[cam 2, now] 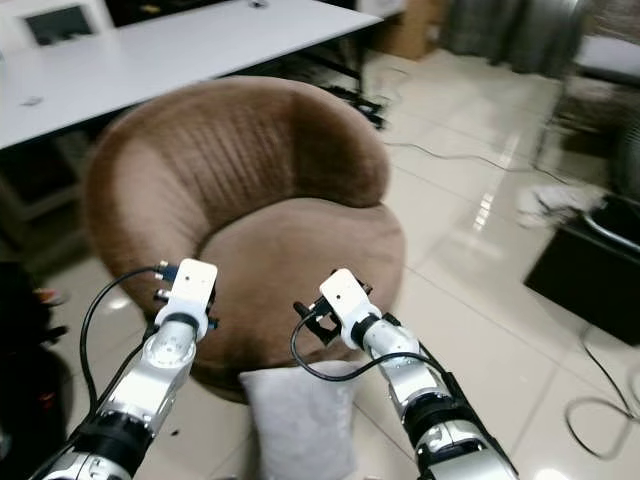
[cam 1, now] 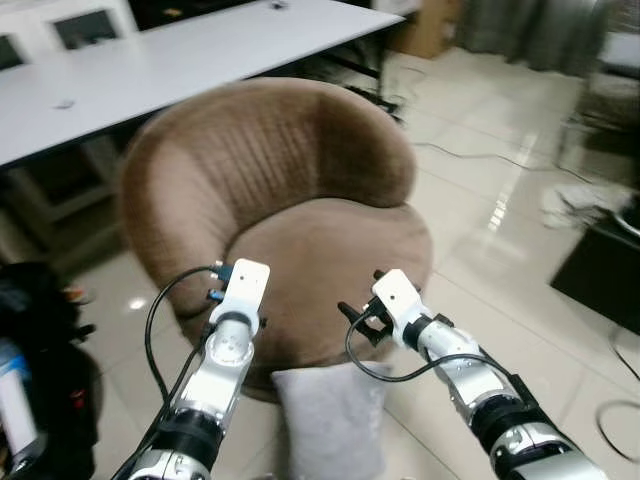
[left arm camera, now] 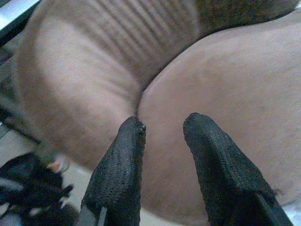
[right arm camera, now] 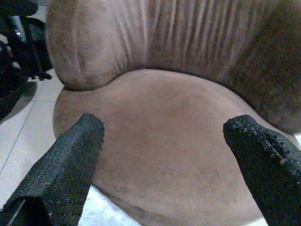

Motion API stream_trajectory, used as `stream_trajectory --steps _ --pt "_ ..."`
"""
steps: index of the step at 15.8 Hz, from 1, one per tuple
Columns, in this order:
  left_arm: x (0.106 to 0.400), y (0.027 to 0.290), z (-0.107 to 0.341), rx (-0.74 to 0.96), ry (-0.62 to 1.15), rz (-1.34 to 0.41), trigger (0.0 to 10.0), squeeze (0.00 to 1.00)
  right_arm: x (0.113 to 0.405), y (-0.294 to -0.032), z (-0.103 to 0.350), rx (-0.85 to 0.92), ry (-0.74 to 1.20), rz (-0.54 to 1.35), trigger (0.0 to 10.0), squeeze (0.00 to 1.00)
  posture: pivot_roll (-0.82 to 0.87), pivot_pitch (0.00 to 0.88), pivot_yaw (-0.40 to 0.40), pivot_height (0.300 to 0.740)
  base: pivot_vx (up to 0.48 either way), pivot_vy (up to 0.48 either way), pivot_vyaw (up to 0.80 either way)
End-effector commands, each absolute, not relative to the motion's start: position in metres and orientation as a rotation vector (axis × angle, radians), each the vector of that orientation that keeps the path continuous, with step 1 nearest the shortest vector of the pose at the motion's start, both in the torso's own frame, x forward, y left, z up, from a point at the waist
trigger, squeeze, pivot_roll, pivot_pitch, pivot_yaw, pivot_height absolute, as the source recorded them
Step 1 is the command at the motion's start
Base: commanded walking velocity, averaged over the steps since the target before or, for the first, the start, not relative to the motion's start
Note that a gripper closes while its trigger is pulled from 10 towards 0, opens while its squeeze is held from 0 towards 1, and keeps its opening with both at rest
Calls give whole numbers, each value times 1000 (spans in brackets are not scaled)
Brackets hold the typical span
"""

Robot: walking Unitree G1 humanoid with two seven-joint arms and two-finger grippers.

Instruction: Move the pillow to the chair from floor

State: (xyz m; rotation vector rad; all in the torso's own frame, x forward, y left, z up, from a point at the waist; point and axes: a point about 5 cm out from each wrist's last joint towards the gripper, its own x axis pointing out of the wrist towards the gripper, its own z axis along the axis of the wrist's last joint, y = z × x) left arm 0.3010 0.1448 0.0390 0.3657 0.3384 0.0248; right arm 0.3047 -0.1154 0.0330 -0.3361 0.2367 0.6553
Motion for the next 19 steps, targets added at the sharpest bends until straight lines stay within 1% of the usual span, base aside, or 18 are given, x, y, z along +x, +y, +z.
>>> stream_trajectory --steps 1,2,3,4,5,8,11,13,18,19 --pt "304 147 44 366 321 36 10000 0 311 -122 39 -361 237 649 10000 0 -102 0 65 735 0 0 0" --pt "303 146 44 367 315 39 10000 0 323 -138 49 -405 240 620 10000 0 -100 0 57 735 0 0 0" --pt "303 145 45 379 308 44 10000 0 328 -144 55 -415 235 605 10000 0 -100 0 57 735 0 0 0" --pt "303 145 45 393 307 50 10000 0 328 -144 55 -412 234 604 10000 0 -97 0 50 735 0 0 0" --pt "303 146 43 451 319 67 10000 0 326 -140 53 -398 235 606 10000 0 -95 0 48 735 0 0 0" --pt "306 147 44 473 312 77 10000 0 320 -130 46 -371 241 621 10000 0 -100 0 53 735 0 0 0" --pt "308 148 45 432 329 73 10000 0 318 -127 45 -312 221 603 10000 0 -107 0 63 735 0 0 0" --pt "310 148 47 356 318 60 10000 0 316 -121 45 -284 208 590 10000 0 -113 0 71 735 0 0 0" --pt "312 150 48 393 320 73 10000 0 311 -118 40 -270 219 608 10000 0 -118 0 72 690 0 0 0" --pt "311 149 47 400 320 73 10000 0 310 -117 38 -274 223 615 10000 0 -118 0 69 665 0 0 0"
